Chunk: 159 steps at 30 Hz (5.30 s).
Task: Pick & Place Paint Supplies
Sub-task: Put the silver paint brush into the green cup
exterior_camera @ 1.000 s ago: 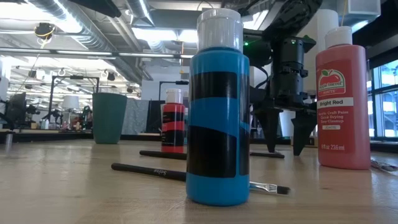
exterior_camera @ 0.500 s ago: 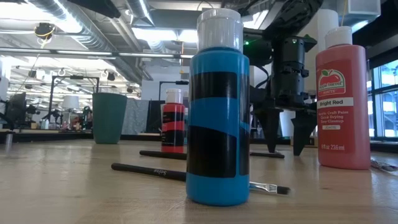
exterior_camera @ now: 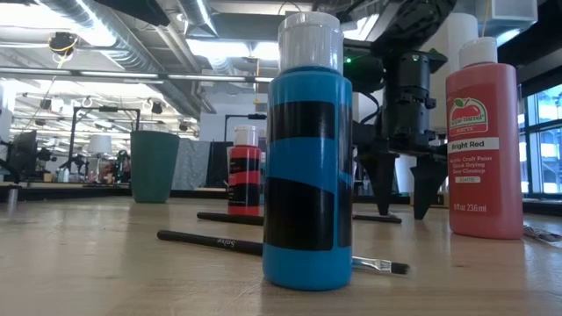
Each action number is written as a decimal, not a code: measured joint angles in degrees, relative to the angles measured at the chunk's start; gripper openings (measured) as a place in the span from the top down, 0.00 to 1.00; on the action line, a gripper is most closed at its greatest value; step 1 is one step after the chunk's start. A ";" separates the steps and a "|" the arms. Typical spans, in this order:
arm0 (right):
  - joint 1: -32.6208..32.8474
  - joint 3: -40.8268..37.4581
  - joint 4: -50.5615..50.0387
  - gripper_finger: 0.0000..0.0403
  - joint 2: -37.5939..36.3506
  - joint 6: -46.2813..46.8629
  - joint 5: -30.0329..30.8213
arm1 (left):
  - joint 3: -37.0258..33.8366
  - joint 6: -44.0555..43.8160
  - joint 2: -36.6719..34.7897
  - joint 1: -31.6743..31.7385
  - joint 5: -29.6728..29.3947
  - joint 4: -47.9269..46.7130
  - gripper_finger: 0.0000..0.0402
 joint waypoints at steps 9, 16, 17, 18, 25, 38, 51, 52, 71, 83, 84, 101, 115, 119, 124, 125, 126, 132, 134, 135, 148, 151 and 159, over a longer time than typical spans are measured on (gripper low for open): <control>-0.07 2.85 -4.38 0.44 0.73 1.04 1.10 | 0.00 -0.02 0.01 0.00 -0.01 0.01 0.48; -0.13 3.23 -6.79 0.44 3.25 1.24 -0.74 | -0.04 -0.42 0.02 -0.01 0.17 -0.33 0.48; -0.13 3.47 -6.93 0.44 3.27 1.22 -0.70 | -0.04 -0.42 0.02 -0.02 0.19 -0.33 0.48; -0.13 3.89 -7.31 0.44 3.37 1.17 -0.45 | -0.04 -0.43 0.02 -0.02 0.17 -0.33 0.48; -0.34 8.46 -15.33 0.44 3.73 -0.12 3.23 | -0.04 -0.77 0.02 -0.01 0.19 -0.33 0.48; -0.57 8.44 -13.50 0.44 3.73 -0.75 2.15 | -0.04 -1.40 0.02 -0.01 0.55 -1.20 0.48; 0.17 8.47 -11.32 0.44 3.62 -0.92 2.34 | -0.04 -1.55 0.02 0.00 0.81 -1.64 0.48; 0.17 8.47 -11.11 0.44 3.62 -1.13 2.38 | -0.04 -1.55 0.02 0.00 1.17 -1.62 0.48; 0.15 8.51 -9.46 0.44 3.54 -1.17 1.44 | -0.04 -4.45 0.02 -0.02 1.50 -3.27 0.48; 0.15 8.51 -10.61 0.44 3.54 -2.20 1.48 | -0.02 -4.44 0.02 0.00 1.86 -3.28 0.48; 0.15 8.51 -10.61 0.44 3.55 -2.53 1.78 | -0.02 -4.42 0.02 -0.02 1.88 -3.28 0.48; 0.25 8.73 -10.86 0.44 6.34 -2.65 2.32 | -0.02 -4.44 0.00 -0.02 3.01 -3.49 0.48; 1.11 8.66 -10.22 0.55 6.55 -2.00 1.09 | -0.02 -4.89 0.00 -0.02 3.01 -3.86 0.48; 1.20 8.66 -9.86 0.62 6.62 -2.00 1.04 | -0.02 -4.96 0.00 -0.01 3.05 -4.13 0.48; 1.25 8.60 -9.10 0.70 6.62 0.34 0.63 | -0.49 -5.35 0.00 -0.02 3.45 -4.11 0.48; 1.27 8.60 -9.09 0.71 6.62 0.31 0.63 | -0.92 -5.59 0.00 -0.02 3.47 -4.13 0.48; 1.27 8.60 -9.08 0.73 6.62 0.06 0.63 | -1.30 -5.82 0.02 -0.02 3.52 -4.15 0.48; 1.33 8.60 -9.17 0.80 6.65 -0.72 1.05 | -3.96 -5.95 0.00 0.00 2.12 -3.76 0.48; 1.33 8.60 -9.17 0.82 6.66 -0.73 1.05 | -4.47 -6.05 0.02 0.00 1.13 -3.63 0.48; 1.33 8.58 -9.17 0.83 6.66 -0.73 1.08 | -4.61 -6.08 0.02 0.00 0.80 -3.69 0.48; 1.38 8.56 -9.32 0.89 6.68 -0.99 2.38 | -4.61 -6.47 0.00 0.00 0.44 -3.67 0.48; 1.38 8.55 -9.33 0.90 6.68 -1.16 2.45 | -4.61 -6.47 0.00 -0.02 0.44 -3.66 0.48; 1.61 8.55 -9.65 0.99 6.68 -1.17 2.48 | -4.61 -6.91 0.00 -0.01 0.46 -3.67 0.48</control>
